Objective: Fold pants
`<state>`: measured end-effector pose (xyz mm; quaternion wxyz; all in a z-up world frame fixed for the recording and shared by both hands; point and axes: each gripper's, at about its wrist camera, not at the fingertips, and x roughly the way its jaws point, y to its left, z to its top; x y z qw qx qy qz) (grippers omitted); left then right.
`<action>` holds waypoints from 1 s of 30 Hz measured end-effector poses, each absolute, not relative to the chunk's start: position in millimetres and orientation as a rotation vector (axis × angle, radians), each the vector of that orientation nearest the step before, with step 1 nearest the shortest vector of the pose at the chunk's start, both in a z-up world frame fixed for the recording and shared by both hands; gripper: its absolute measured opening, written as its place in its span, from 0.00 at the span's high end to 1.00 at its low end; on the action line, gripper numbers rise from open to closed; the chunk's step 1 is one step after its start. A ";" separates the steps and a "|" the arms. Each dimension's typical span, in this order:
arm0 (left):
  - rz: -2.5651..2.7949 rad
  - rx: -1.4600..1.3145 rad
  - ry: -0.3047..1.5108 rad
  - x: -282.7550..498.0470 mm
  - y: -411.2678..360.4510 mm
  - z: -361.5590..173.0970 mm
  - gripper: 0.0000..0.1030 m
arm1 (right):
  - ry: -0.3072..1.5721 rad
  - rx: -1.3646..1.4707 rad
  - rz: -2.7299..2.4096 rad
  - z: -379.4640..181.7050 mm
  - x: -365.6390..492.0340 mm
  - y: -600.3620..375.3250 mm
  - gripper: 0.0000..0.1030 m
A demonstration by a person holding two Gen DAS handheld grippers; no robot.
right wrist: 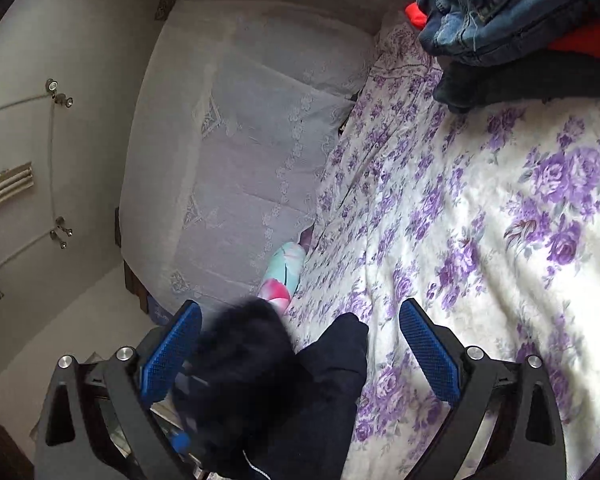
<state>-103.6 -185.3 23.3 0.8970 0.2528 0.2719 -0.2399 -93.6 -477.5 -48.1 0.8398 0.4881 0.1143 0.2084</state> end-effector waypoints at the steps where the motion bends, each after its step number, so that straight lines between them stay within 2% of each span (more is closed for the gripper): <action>1: -0.485 0.555 0.574 -109.4 -188.1 6.9 0.74 | 0.238 1.026 0.436 -47.9 -94.4 -478.9 0.04; 2: -0.457 0.559 0.545 -116.0 -184.3 1.9 0.63 | 0.239 1.024 0.438 -48.3 -95.7 -479.5 0.04; 3: -0.429 0.547 0.521 -121.5 -176.2 3.2 0.37 | 0.244 1.019 0.433 -48.2 -95.0 -478.9 0.03; 5: -0.421 0.460 0.477 -127.7 -148.8 19.3 0.10 | 0.262 0.988 0.417 -46.2 -91.9 -474.4 0.03; 10: -0.353 0.240 0.462 -110.9 -91.3 65.7 0.09 | 0.275 0.857 0.384 -35.4 -94.7 -457.1 0.03; 13: -0.303 0.115 0.493 -89.0 -71.5 71.3 0.08 | 0.300 0.800 0.376 -31.4 -93.5 -447.8 0.03; 16: -0.265 0.113 0.629 -61.2 -74.8 37.4 0.05 | 0.387 0.771 0.350 -33.5 -84.4 -440.8 0.03; 18: -0.241 0.183 0.716 -55.3 -82.8 -10.3 0.04 | 0.543 0.703 0.294 -38.8 -67.8 -427.8 0.03; 21: -0.270 0.108 0.728 -59.1 -68.3 -7.0 0.04 | 0.702 0.515 0.234 -36.8 -52.9 -402.1 0.03; 25: -0.289 0.082 0.705 -71.3 -53.1 1.7 0.04 | 0.656 0.503 0.204 -21.4 -63.1 -414.9 0.03; 30: -0.203 0.093 0.605 -72.7 -28.9 24.2 0.04 | 0.491 0.259 0.255 40.1 -83.2 -377.2 0.03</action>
